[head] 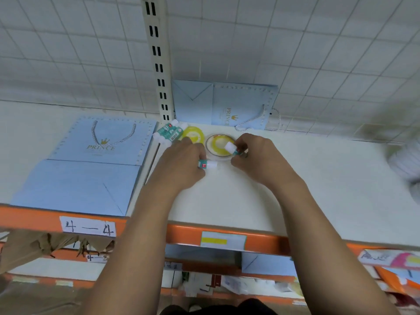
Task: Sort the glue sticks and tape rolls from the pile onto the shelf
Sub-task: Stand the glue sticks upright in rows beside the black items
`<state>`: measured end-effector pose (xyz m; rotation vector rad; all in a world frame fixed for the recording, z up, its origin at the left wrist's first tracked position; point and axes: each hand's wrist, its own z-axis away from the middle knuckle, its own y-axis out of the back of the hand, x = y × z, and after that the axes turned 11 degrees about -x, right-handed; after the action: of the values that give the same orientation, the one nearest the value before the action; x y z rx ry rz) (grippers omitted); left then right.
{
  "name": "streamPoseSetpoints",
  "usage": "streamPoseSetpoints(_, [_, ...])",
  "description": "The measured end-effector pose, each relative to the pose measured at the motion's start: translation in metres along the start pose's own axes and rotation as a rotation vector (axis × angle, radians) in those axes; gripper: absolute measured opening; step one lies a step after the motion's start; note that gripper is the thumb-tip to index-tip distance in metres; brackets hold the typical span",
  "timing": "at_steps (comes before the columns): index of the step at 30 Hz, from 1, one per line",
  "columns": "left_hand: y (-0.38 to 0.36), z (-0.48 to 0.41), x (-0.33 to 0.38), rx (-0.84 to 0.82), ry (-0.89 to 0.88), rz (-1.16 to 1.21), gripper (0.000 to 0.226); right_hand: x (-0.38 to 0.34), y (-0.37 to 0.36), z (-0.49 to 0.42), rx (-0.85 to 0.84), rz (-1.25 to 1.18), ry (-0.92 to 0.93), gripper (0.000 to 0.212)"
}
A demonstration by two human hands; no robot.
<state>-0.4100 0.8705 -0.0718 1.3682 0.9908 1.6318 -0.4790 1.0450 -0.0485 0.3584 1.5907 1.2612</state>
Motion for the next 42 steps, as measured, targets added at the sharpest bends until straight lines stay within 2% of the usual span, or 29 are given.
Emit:
streamPoseSetpoints(11, [-0.018, 0.007, 0.119, -0.083, -0.242, 0.028, 0.023, 0.078, 0.043, 0.098, 0.160, 0.039, -0.006, 0.032])
streamPoseSetpoints(17, [-0.051, 0.010, 0.230, -0.206, -0.384, -0.071, 0.022, 0.148, 0.083, 0.186, 0.262, 0.067, -0.129, 0.030])
streamPoseSetpoints(22, [-0.097, 0.021, 0.342, -0.279, -0.525, -0.105, 0.026, 0.228, 0.126, 0.271, 0.281, 0.079, -0.269, 0.029])
streamPoseSetpoints(27, [-0.150, 0.030, 0.443, -0.271, -0.624, -0.091, 0.025, 0.311, 0.167, 0.346, 0.331, 0.088, -0.352, 0.025])
streamPoseSetpoints(32, [-0.192, 0.029, 0.524, -0.216, -0.649, -0.075, 0.030, 0.376, 0.200, 0.393, 0.384, 0.090, -0.431, 0.027])
streamPoseSetpoints(42, [-0.228, -0.024, 0.607, -0.162, -0.682, -0.106, 0.027, 0.455, 0.239, 0.401, 0.427, 0.048, -0.459, 0.028])
